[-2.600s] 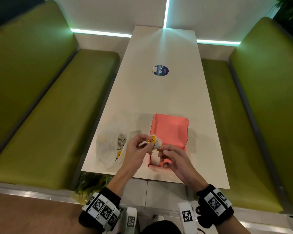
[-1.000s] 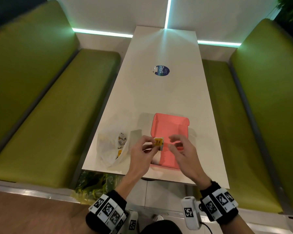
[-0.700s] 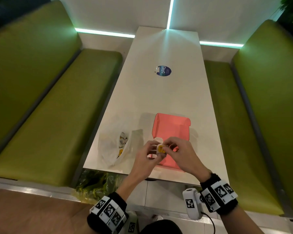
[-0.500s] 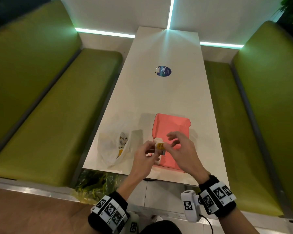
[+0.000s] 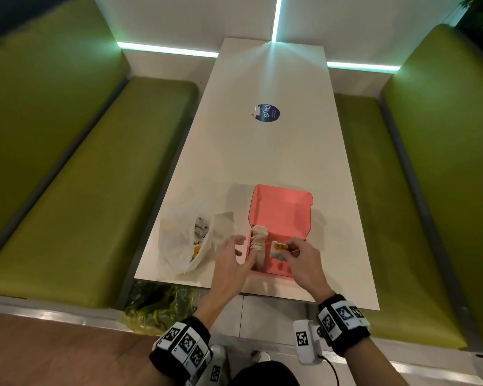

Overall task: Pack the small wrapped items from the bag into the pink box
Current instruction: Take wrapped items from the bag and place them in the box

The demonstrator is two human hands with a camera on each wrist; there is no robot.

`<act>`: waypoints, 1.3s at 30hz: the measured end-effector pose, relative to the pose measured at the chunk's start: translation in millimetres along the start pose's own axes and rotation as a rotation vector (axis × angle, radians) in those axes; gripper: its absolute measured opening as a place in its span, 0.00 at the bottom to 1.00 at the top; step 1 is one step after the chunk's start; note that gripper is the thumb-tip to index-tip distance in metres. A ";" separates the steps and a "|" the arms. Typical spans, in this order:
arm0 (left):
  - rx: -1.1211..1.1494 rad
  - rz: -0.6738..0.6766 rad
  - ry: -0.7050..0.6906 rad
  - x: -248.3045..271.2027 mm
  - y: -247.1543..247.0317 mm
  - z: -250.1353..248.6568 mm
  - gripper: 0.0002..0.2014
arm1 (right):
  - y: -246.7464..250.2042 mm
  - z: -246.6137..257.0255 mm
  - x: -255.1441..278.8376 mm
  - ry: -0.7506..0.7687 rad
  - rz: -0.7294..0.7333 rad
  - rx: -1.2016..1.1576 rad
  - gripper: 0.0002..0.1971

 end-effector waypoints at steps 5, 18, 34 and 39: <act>-0.060 0.058 0.122 -2.8 -7.0 18.5 0.28 | -21.0 -13.7 -19.8 -0.017 0.003 0.198 0.08; -0.126 0.110 0.112 -6.0 -12.1 31.8 0.22 | -32.0 -18.3 -21.3 -0.238 -0.210 -0.023 0.07; -0.118 0.135 0.134 -3.5 -8.9 33.7 0.24 | -32.5 -14.6 -21.9 -0.293 -0.158 -0.131 0.11; -0.144 0.136 0.156 -5.6 -7.5 36.3 0.25 | -19.0 -19.3 -13.4 -0.269 -0.137 -0.086 0.11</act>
Point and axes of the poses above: each hand's wrist, its own x-axis away from the middle knuckle, its own y-axis out of the back of the hand, z = x × y, the point moved 6 cm from there along -x, towards the middle knuckle, and after that the axes turned 15 degrees about x, right-handed, at the moved point
